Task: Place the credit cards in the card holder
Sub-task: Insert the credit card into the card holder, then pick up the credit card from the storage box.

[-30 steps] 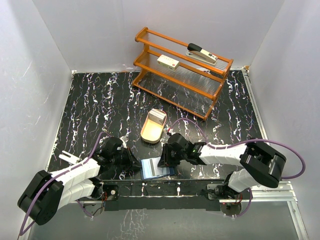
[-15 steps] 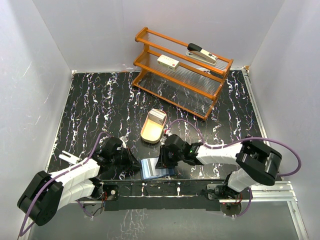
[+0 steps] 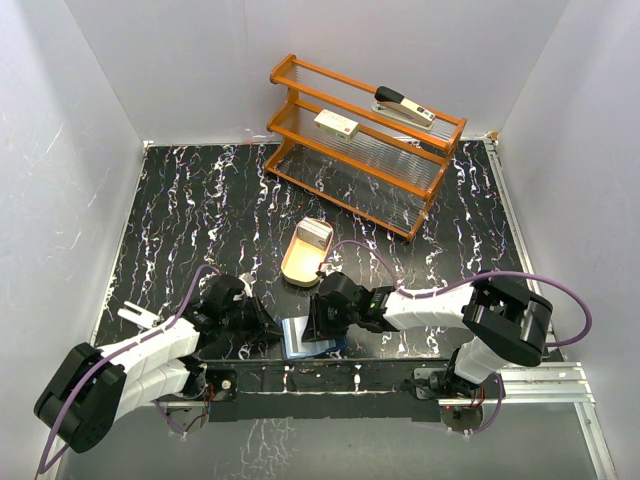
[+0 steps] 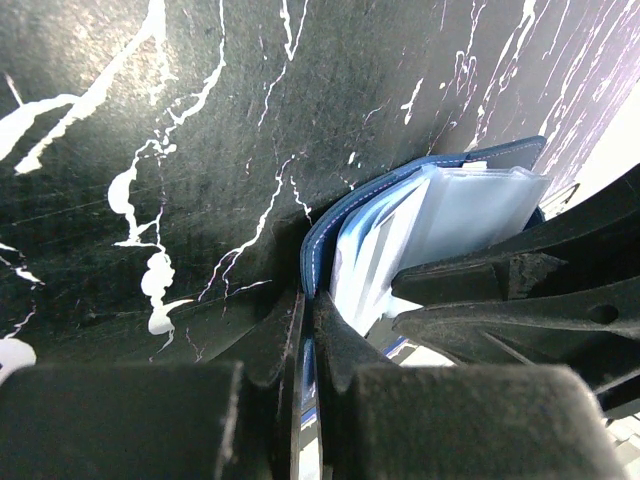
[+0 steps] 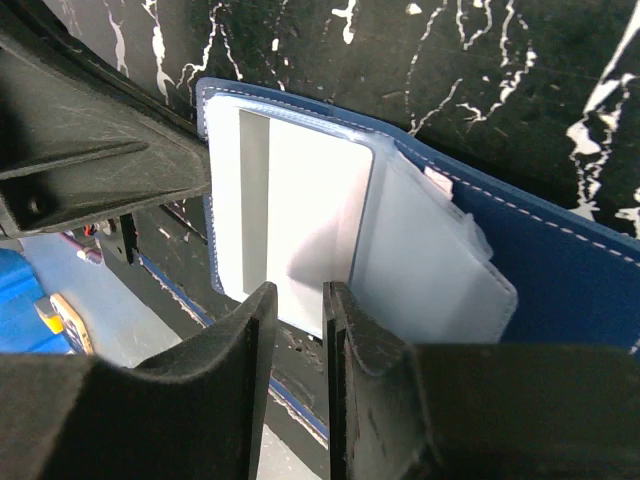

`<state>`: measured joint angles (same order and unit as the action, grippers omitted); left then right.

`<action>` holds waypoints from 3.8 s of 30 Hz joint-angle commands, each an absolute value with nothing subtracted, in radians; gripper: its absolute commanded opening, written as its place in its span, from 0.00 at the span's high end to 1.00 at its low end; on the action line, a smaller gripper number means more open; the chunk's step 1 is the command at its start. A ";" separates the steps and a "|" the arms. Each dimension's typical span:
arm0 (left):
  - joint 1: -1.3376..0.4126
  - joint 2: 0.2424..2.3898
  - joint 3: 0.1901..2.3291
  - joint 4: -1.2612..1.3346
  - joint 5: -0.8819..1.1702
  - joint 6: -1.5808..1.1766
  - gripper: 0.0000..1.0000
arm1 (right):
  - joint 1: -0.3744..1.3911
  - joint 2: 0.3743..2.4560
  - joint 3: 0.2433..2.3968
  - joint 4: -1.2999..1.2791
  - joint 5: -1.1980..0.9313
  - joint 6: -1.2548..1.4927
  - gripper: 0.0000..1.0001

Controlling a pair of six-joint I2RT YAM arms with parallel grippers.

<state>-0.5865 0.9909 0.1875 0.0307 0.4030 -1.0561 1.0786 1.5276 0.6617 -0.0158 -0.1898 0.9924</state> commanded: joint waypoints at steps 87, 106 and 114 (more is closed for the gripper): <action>-0.591 0.947 0.225 -0.050 0.430 -0.982 1.00 | 1.097 1.386 1.050 -0.533 0.252 0.641 0.58; -0.591 0.958 0.210 -0.023 0.463 -0.975 1.00 | 0.883 1.709 1.469 -0.525 0.432 0.086 0.48; -0.591 0.952 0.202 -0.025 0.465 -0.976 1.00 | 0.871 1.883 1.572 -0.499 0.468 -0.032 0.44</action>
